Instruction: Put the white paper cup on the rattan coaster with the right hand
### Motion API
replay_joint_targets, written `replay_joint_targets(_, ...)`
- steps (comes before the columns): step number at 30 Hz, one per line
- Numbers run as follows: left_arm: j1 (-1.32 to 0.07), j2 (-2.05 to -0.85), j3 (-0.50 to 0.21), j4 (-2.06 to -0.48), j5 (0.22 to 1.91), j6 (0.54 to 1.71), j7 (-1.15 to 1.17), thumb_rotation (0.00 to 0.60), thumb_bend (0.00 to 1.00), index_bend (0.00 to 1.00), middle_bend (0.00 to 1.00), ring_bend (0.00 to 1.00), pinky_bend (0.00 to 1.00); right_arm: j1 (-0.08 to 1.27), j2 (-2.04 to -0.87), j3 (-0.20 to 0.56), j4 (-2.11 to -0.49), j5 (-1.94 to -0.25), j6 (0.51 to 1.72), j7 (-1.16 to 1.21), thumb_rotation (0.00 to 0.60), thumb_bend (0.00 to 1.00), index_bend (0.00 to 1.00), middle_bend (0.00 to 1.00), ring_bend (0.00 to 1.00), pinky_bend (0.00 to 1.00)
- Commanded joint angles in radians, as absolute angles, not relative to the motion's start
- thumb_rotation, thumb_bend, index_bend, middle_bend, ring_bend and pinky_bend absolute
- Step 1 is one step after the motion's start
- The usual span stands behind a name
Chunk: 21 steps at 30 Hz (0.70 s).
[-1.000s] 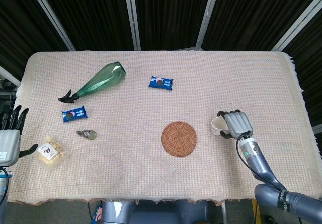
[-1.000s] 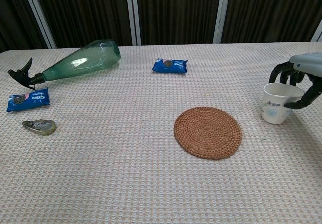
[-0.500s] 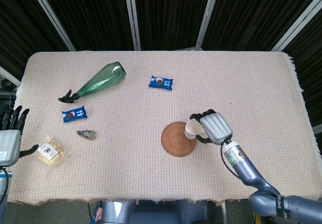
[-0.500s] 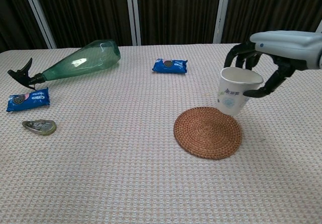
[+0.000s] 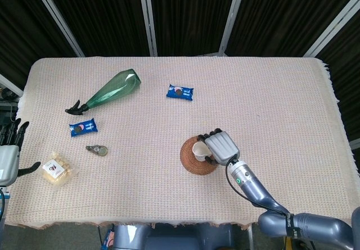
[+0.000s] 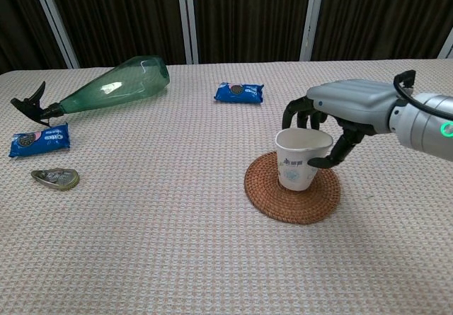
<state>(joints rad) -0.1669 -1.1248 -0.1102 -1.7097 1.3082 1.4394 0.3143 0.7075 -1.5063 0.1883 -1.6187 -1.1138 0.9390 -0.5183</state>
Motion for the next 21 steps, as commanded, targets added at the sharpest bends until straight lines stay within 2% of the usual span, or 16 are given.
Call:
replay_joint_targets(1,-0.168,-1.124,-0.109,-1.709,1.309,1.436,0.315,0.600,0.00,0.00,0.00,0.00,0.00,0.709,-1.516,0.183,-1.616,-1.105,0.946,-0.522,0.600,0.14,0.20,0.34,0.32,0.29)
replay_joint_targets(3,-0.170,-1.123,-0.107,-1.709,1.308,1.430,0.316,0.600,0.00,0.00,0.00,0.00,0.00,0.710,-1.516,0.175,-1.617,-1.112,0.958,-0.540,0.600,0.02,0.05,0.14,0.15,0.22)
replay_joint_targets(5,-0.170,-1.123,-0.108,-1.709,1.307,1.429,0.317,0.600,0.00,0.00,0.00,0.00,0.00,0.711,-1.509,0.164,-1.625,-1.116,0.966,-0.567,0.600,0.00,0.00,0.01,0.02,0.10)
replay_joint_targets(6,-0.170,-1.122,-0.108,-1.710,1.307,1.430,0.316,0.600,0.00,0.00,0.00,0.00,0.00,0.709,-1.498,0.157,-1.643,-1.117,0.970,-0.584,0.600,0.00,0.00,0.00,0.00,0.04)
replay_joint_targets(8,-0.170,-1.121,-0.108,-1.712,1.308,1.430,0.313,0.600,0.00,0.00,0.00,0.00,0.00,0.697,-1.467,0.149,-1.705,-1.135,0.997,-0.589,0.600,0.00,0.00,0.00,0.00,0.00)
replay_joint_targets(13,-0.166,-1.115,-0.104,-1.720,1.319,1.435,0.306,0.600,0.00,0.00,0.00,0.00,0.00,0.634,-1.363,0.117,-1.834,-1.252,1.105,-0.564,0.600,0.00,0.00,0.00,0.00,0.00)
replay_joint_targets(16,-0.160,-1.111,-0.097,-1.723,1.334,1.446,0.297,0.600,0.00,0.00,0.00,0.00,0.00,0.554,-1.276,0.073,-1.898,-1.349,1.215,-0.515,0.600,0.00,0.00,0.00,0.00,0.00)
replay_joint_targets(21,-0.149,-1.114,-0.086,-1.719,1.357,1.463,0.284,0.600,0.00,0.00,0.00,0.00,0.00,0.426,-1.198,-0.008,-1.891,-1.469,1.371,-0.378,0.600,0.00,0.00,0.00,0.00,0.00)
